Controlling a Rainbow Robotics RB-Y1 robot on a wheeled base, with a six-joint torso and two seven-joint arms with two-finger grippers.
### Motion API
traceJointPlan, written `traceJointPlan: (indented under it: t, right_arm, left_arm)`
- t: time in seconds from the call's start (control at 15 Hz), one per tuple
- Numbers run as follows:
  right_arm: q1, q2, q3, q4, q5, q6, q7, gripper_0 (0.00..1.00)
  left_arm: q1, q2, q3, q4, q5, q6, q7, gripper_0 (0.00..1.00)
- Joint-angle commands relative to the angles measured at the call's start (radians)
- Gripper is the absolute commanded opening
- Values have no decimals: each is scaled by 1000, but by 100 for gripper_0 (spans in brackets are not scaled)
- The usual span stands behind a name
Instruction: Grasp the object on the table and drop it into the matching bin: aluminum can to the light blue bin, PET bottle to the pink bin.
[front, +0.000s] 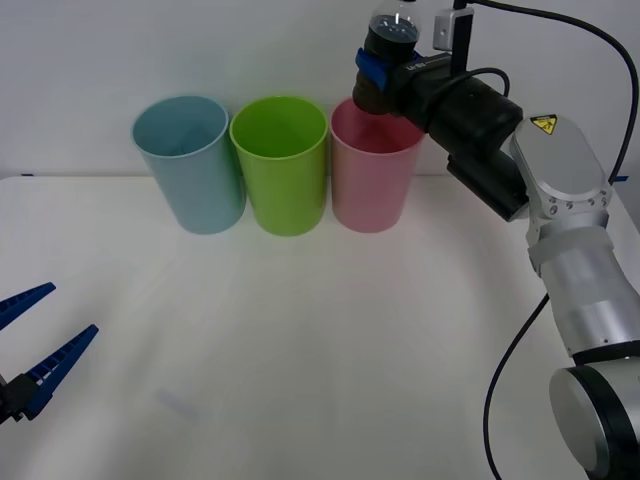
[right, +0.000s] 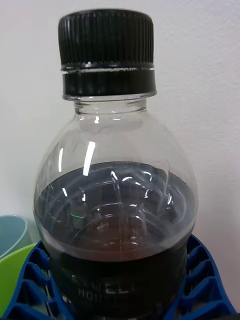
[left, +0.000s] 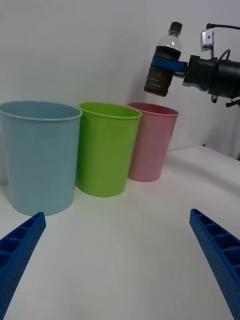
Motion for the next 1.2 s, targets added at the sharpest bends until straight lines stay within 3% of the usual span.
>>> traceJointPlan:
  t: [0.07, 0.73, 1.2]
  right_arm:
    - [0, -2, -7, 0, 1, -11, 15, 100]
    - [19, -6, -60, -17, 9, -105, 35, 100]
    - [149, -46, -64, -186, 8, -188, 23, 100]
  left_arm:
    - [0, 0, 0, 0, 0, 0, 0, 100]
    - [0, 0, 0, 0, 0, 0, 0, 100]
    - [0, 0, 0, 0, 0, 0, 0, 100]
